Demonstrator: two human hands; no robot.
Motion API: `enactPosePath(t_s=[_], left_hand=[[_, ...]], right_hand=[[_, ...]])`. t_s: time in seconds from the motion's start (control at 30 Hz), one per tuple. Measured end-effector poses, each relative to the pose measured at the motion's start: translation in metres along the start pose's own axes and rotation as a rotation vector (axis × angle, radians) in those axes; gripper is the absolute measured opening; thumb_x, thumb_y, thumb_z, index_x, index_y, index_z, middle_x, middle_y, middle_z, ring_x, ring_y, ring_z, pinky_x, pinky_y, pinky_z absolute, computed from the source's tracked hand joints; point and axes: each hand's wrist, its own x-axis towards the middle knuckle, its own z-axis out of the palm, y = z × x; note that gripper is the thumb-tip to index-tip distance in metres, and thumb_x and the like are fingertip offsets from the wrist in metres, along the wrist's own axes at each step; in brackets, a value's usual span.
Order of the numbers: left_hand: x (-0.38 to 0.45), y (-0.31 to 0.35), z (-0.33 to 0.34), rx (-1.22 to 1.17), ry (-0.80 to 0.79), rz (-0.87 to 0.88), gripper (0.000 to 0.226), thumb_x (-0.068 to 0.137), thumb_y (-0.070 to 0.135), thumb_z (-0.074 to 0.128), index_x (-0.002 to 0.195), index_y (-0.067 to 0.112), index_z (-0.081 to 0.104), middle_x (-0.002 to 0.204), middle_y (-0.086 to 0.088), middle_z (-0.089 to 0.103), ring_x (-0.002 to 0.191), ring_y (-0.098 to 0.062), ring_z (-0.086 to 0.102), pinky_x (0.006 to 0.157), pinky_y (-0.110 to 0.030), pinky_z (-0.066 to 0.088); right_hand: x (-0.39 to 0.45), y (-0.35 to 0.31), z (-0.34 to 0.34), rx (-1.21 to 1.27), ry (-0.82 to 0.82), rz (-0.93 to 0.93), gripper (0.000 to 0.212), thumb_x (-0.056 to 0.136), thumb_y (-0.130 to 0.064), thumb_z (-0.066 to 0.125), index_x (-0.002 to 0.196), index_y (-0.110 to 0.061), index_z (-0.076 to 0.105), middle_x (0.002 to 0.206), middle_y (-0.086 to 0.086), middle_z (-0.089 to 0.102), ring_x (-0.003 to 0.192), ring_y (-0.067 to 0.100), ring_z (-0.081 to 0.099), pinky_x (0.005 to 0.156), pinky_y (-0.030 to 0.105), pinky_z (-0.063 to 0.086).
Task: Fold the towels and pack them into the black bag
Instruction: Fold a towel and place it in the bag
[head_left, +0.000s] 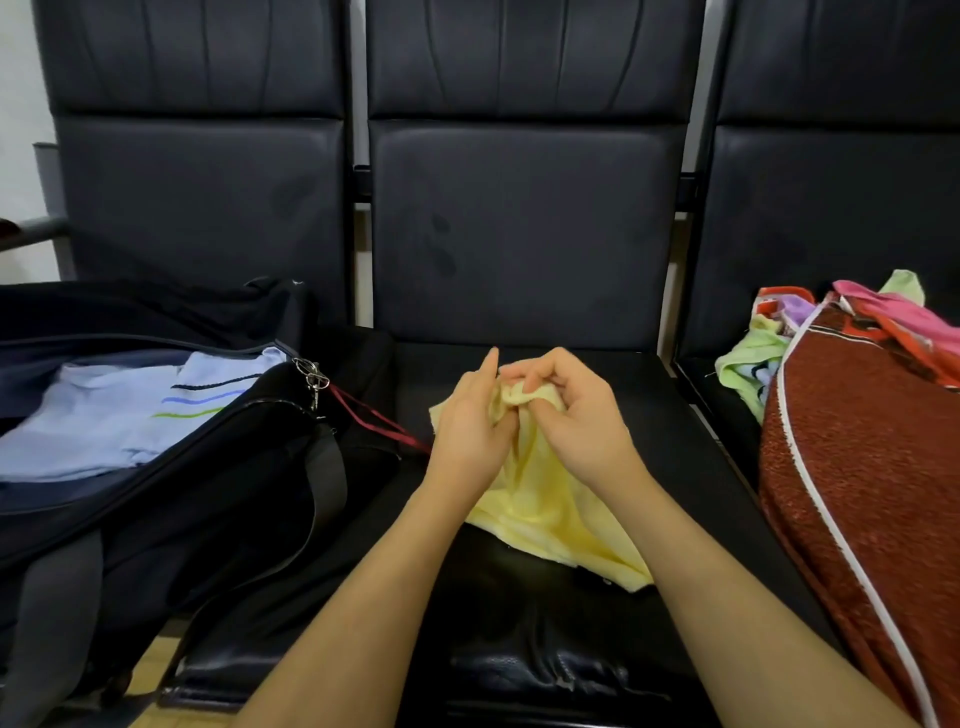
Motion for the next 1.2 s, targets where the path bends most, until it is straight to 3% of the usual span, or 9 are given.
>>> enactPosePath(t_s=[0.13, 0.3, 0.47, 0.53, 0.6, 0.7, 0.87, 1.07, 1.2], left_hand=[[-0.001, 0.0, -0.001, -0.109, 0.171, -0.009, 0.018, 0.088, 0.007, 0.056, 0.098, 0.016, 0.069, 0.089, 0.01, 0.059, 0.082, -0.002, 0.054, 0.074, -0.018, 0.041], [-0.003, 0.002, -0.008, -0.294, 0.349, -0.008, 0.029, 0.085, 0.002, 0.058, 0.09, 0.028, 0.068, 0.09, 0.014, 0.065, 0.088, 0.003, 0.059, 0.078, -0.015, 0.046], [-0.008, 0.008, -0.013, -0.339, 0.348, 0.031, 0.038, 0.084, 0.002, 0.061, 0.086, 0.039, 0.067, 0.091, 0.015, 0.067, 0.088, 0.004, 0.06, 0.078, -0.009, 0.046], [-0.009, 0.007, -0.014, -0.347, 0.348, 0.032, 0.038, 0.084, 0.001, 0.061, 0.087, 0.039, 0.067, 0.092, 0.015, 0.067, 0.089, 0.004, 0.061, 0.079, -0.01, 0.047], [-0.008, 0.003, -0.015, -0.304, 0.346, 0.032, 0.033, 0.085, 0.001, 0.061, 0.092, 0.032, 0.07, 0.091, 0.016, 0.066, 0.089, 0.005, 0.06, 0.078, -0.008, 0.045], [-0.007, -0.001, -0.014, -0.191, 0.344, 0.034, 0.028, 0.087, 0.002, 0.059, 0.102, 0.022, 0.072, 0.089, 0.019, 0.063, 0.088, 0.008, 0.057, 0.076, -0.004, 0.042], [-0.008, 0.0, -0.016, -0.129, 0.364, 0.049, 0.028, 0.088, 0.002, 0.056, 0.105, 0.018, 0.072, 0.086, 0.021, 0.06, 0.085, 0.011, 0.055, 0.073, -0.001, 0.041], [-0.01, 0.0, -0.015, 0.034, 0.353, 0.065, 0.027, 0.094, 0.007, 0.051, 0.114, 0.013, 0.068, 0.1, 0.006, 0.064, 0.093, -0.009, 0.058, 0.083, -0.02, 0.046], [-0.009, -0.004, -0.017, 0.139, 0.32, 0.076, 0.029, 0.094, 0.008, 0.05, 0.118, 0.013, 0.066, 0.105, 0.001, 0.063, 0.09, -0.017, 0.06, 0.081, -0.032, 0.05]], right_hand=[[-0.002, 0.001, -0.004, 0.056, 0.001, -0.072, 0.014, 0.076, 0.003, 0.054, 0.076, -0.011, 0.057, 0.089, 0.002, 0.068, 0.093, 0.012, 0.064, 0.085, 0.025, 0.051], [-0.003, 0.003, -0.01, 0.047, 0.154, 0.149, 0.022, 0.094, -0.019, 0.054, 0.082, -0.003, 0.062, 0.081, 0.014, 0.064, 0.072, 0.02, 0.058, 0.068, 0.031, 0.047], [0.003, -0.002, -0.004, -0.162, -0.011, 0.469, 0.05, 0.09, -0.052, 0.052, 0.063, -0.01, 0.05, 0.059, -0.002, 0.047, 0.059, 0.011, 0.046, 0.057, 0.027, 0.038], [0.004, -0.004, 0.001, -0.029, -0.048, 0.5, 0.049, 0.089, -0.049, 0.057, 0.055, -0.018, 0.041, 0.053, -0.009, 0.039, 0.055, 0.008, 0.04, 0.056, 0.023, 0.033], [0.004, -0.006, 0.003, 0.065, -0.034, 0.48, 0.041, 0.088, -0.039, 0.063, 0.055, -0.019, 0.051, 0.054, -0.011, 0.046, 0.059, 0.007, 0.047, 0.06, 0.023, 0.038], [0.005, -0.011, 0.0, 0.109, -0.003, 0.465, 0.009, 0.086, -0.02, 0.068, 0.09, -0.013, 0.072, 0.086, -0.006, 0.068, 0.084, 0.007, 0.062, 0.072, 0.019, 0.048], [0.004, -0.015, -0.004, 0.152, -0.084, 0.598, 0.044, 0.082, -0.006, 0.071, 0.124, -0.011, 0.058, 0.113, 0.003, 0.065, 0.099, 0.013, 0.062, 0.075, 0.019, 0.047], [-0.001, -0.014, -0.005, -0.23, 0.018, 0.635, 0.032, 0.086, -0.019, 0.068, 0.104, 0.008, 0.067, 0.103, 0.022, 0.066, 0.095, 0.033, 0.063, 0.082, 0.04, 0.051], [-0.001, -0.011, -0.007, -0.234, 0.134, 0.544, 0.024, 0.089, -0.022, 0.064, 0.086, 0.001, 0.063, 0.083, 0.009, 0.063, 0.08, 0.023, 0.063, 0.074, 0.033, 0.049]])
